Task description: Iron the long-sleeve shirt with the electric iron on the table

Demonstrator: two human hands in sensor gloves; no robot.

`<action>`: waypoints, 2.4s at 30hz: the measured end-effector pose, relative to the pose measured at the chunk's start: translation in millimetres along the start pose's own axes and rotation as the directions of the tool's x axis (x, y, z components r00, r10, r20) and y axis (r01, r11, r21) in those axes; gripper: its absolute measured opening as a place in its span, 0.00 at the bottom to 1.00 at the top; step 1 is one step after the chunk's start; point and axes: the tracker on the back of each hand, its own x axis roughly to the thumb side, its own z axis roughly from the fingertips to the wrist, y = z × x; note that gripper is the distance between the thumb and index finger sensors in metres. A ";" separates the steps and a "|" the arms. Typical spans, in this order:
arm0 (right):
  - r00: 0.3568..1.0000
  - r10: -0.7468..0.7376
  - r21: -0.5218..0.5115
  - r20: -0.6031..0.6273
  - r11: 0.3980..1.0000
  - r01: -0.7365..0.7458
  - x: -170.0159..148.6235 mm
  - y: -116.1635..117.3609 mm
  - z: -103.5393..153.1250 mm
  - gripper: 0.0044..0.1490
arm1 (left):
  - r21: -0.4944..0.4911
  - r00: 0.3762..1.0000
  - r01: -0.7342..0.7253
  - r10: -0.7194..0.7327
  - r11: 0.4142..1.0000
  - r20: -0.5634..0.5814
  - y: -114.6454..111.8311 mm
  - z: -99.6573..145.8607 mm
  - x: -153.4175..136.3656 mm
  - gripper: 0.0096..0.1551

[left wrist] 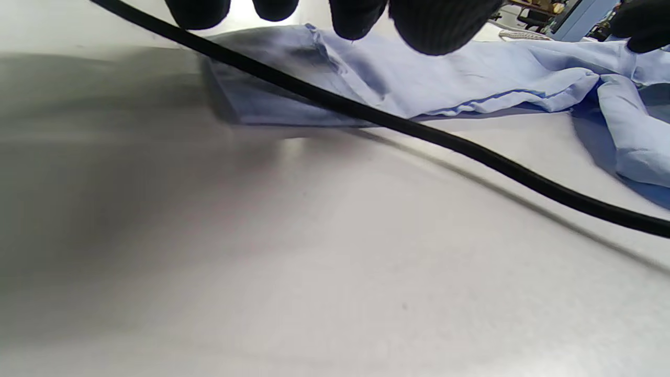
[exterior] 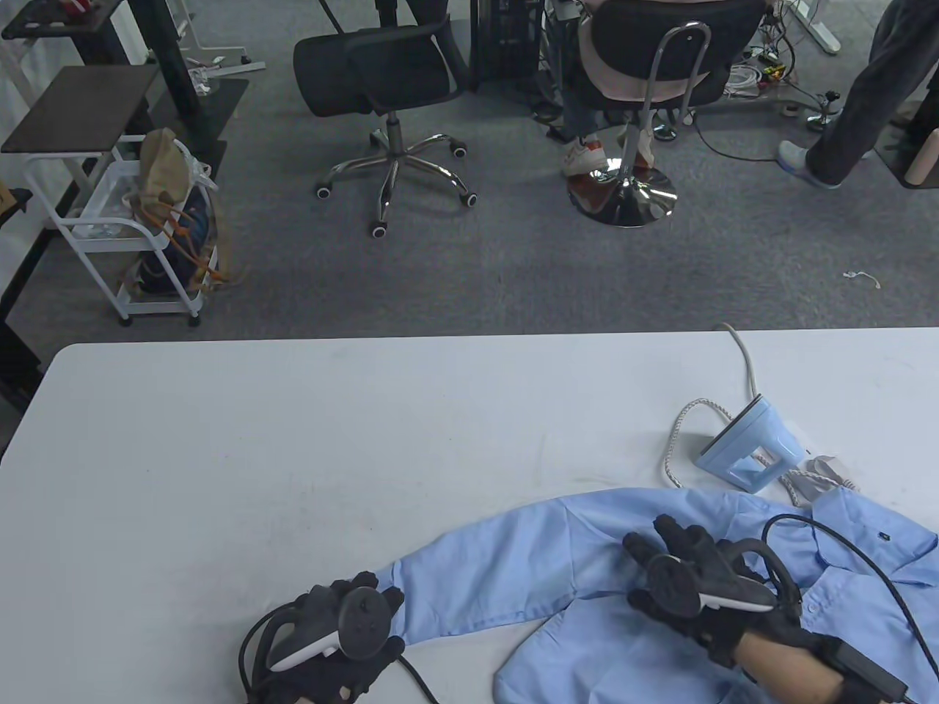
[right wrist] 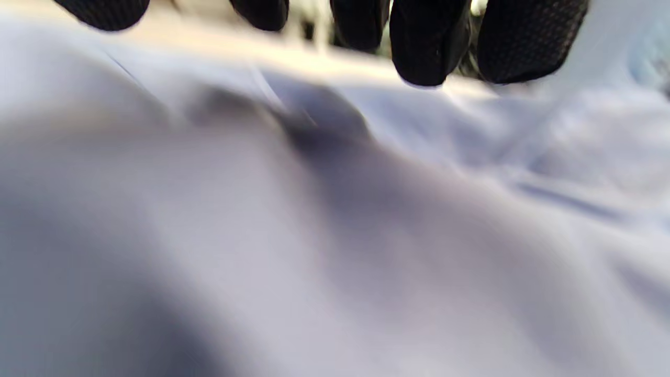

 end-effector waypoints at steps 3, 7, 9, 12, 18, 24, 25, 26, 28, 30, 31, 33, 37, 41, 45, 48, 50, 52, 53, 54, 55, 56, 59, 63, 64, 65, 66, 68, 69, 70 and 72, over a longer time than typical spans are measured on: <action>0.986 0.014 0.157 0.163 0.987 -0.040 36.5 3.2 20.9 0.47 | -0.044 0.999 0.030 -0.030 0.999 -0.012 -5.5 -8.6 3.4 0.41; 0.940 0.153 0.425 0.305 0.862 -0.278 47.8 30.5 45.0 0.48 | -0.071 0.995 0.087 -0.091 0.994 -0.051 -10.0 -14.7 3.6 0.42; 0.940 0.126 0.378 0.317 0.892 -0.247 35.1 25.5 61.7 0.46 | -0.068 0.994 0.067 -0.073 0.995 -0.079 -8.7 -14.6 0.2 0.41; 0.970 -0.071 0.578 0.231 0.812 -0.079 18.0 30.4 87.7 0.46 | -0.092 0.995 0.037 -0.046 0.995 -0.093 -7.9 -15.7 -7.4 0.41; 0.932 -0.305 0.228 0.194 0.939 0.259 -11.4 -21.3 105.6 0.49 | -0.047 0.998 -0.011 0.008 0.999 -0.059 -1.1 -15.3 -16.4 0.42; 0.993 -0.102 -0.132 -0.061 0.987 0.093 -54.7 -39.0 69.8 0.46 | -0.124 0.997 -0.042 0.034 0.991 -0.063 11.4 5.6 -14.5 0.42; 0.991 -0.098 -0.010 -0.086 0.995 0.098 -58.6 -22.7 54.7 0.46 | -0.064 0.997 -0.048 0.045 0.997 -0.059 14.1 8.9 -12.9 0.42; 0.990 -0.097 0.074 -0.101 0.992 0.104 -60.2 -10.7 45.5 0.45 | -0.018 0.997 -0.050 0.049 0.999 -0.057 15.3 10.4 -11.9 0.42; 0.986 -0.086 0.276 -0.142 0.953 0.123 -59.9 21.9 25.6 0.44 | 0.091 0.997 -0.030 0.036 0.995 -0.074 13.7 10.9 -8.5 0.41; 0.985 -0.034 0.351 -0.171 0.932 0.093 -57.0 41.2 15.6 0.44 | 0.077 0.994 0.011 -0.003 0.997 -0.110 6.0 4.8 -6.3 0.41; 0.982 0.026 0.357 -0.187 0.933 0.043 -54.9 43.4 13.8 0.45 | 0.050 0.992 0.034 -0.028 0.998 -0.123 0.9 0.4 -5.2 0.41; 0.972 0.120 0.328 -0.204 0.943 -0.048 -58.9 45.6 9.2 0.48 | 0.005 0.985 0.086 -0.085 0.996 -0.150 -8.2 -9.7 -3.3 0.42; 0.948 0.086 0.382 -0.306 0.923 0.039 -82.3 55.7 6.5 0.56 | -0.024 0.980 0.087 -0.090 0.996 -0.176 -11.6 -17.7 -2.3 0.43; 0.938 0.050 0.334 -0.344 0.940 0.072 -92.6 58.5 9.2 0.57 | -0.015 0.984 0.050 -0.052 0.999 -0.173 -14.9 -20.6 -6.5 0.44; 0.929 0.040 0.361 -0.367 0.927 0.103 -99.0 59.5 9.8 0.59 | -0.007 0.986 -0.011 0.010 1.000 -0.168 -17.1 -27.2 -4.1 0.44; 0.934 0.028 0.327 -0.356 0.940 0.096 -97.5 62.8 12.8 0.58 | 0.013 0.990 0.010 -0.009 1.000 -0.141 -17.4 -24.4 -5.3 0.44; 0.944 0.035 0.262 -0.327 0.963 0.055 -96.8 62.0 16.4 0.58 | 0.009 0.993 0.008 -0.007 1.000 -0.121 -16.9 -21.5 -9.5 0.45; 0.950 0.003 0.145 -0.311 0.989 0.044 -97.3 50.5 23.4 0.58 | 0.040 0.995 -0.013 0.017 0.999 -0.103 -14.5 -19.2 -12.9 0.45; 0.950 -0.021 0.084 -0.311 0.995 0.050 -98.0 41.8 27.1 0.58 | 0.053 0.995 -0.027 0.032 0.998 -0.099 -13.1 -18.1 -13.6 0.45; 0.948 -0.047 0.020 -0.315 0.998 0.056 -98.9 32.8 30.9 0.57 | 0.063 0.995 -0.034 0.040 0.997 -0.095 -12.0 -17.3 -13.9 0.45; 0.945 -0.100 -0.107 -0.311 0.992 0.069 -101.0 16.5 38.0 0.57 | 0.079 0.995 -0.039 0.046 0.996 -0.088 -10.4 -16.0 -14.0 0.45; 0.935 -0.165 -0.250 -0.315 0.964 0.086 -104.3 0.2 46.2 0.56 | 0.090 0.995 -0.038 0.045 0.995 -0.085 -9.0 -14.8 -13.9 0.45; 0.863 -0.416 -0.573 -0.286 0.796 0.193 -120.0 -33.2 63.7 0.55 | 0.087 0.996 -0.024 0.031 0.996 -0.086 -9.2 -14.1 -13.0 0.45; 0.688 -0.654 -0.640 -0.316 0.682 0.355 -158.3 -40.2 55.7 0.58 | 0.019 0.996 -0.020 0.021 1.000 -0.087 -16.0 -20.1 -12.8 0.46; 0.628 -0.705 -0.663 -0.330 0.647 0.377 -169.7 -37.3 50.1 0.59 | -0.007 0.996 -0.019 0.018 1.000 -0.087 -17.8 -21.1 -12.1 0.47; 0.586 -0.733 -0.668 -0.345 0.630 0.395 -178.2 -34.1 45.2 0.60 | -0.015 0.996 -0.016 0.015 1.000 -0.086 -17.9 -21.0 -11.6 0.47; 0.538 -0.752 -0.672 -0.381 0.625 0.398 -189.2 -28.5 39.3 0.61 | -0.003 0.996 -0.011 0.011 1.000 -0.088 -17.3 -20.7 -11.0 0.47; 0.483 -0.767 -0.667 -0.424 0.625 0.407 -203.4 -18.8 29.9 0.62 | -0.006 0.996 -0.012 0.012 1.000 -0.084 -17.7 -21.3 -11.4 0.48; 0.463 -0.758 -0.644 -0.460 0.643 0.413 -209.8 -13.0 24.9 0.63 | -0.009 0.996 -0.020 0.019 1.000 -0.084 -18.2 -21.5 -11.9 0.48; 0.463 -0.743 -0.621 -0.483 0.664 0.417 -214.7 -7.7 20.8 0.63 | -0.007 0.996 -0.023 0.022 1.000 -0.083 -17.9 -21.0 -11.6 0.48; 0.445 -0.726 -0.590 -0.524 0.687 0.425 -220.6 1.6 14.9 0.62 | -0.009 0.996 -0.025 0.024 1.000 -0.082 -17.6 -20.9 -11.7 0.48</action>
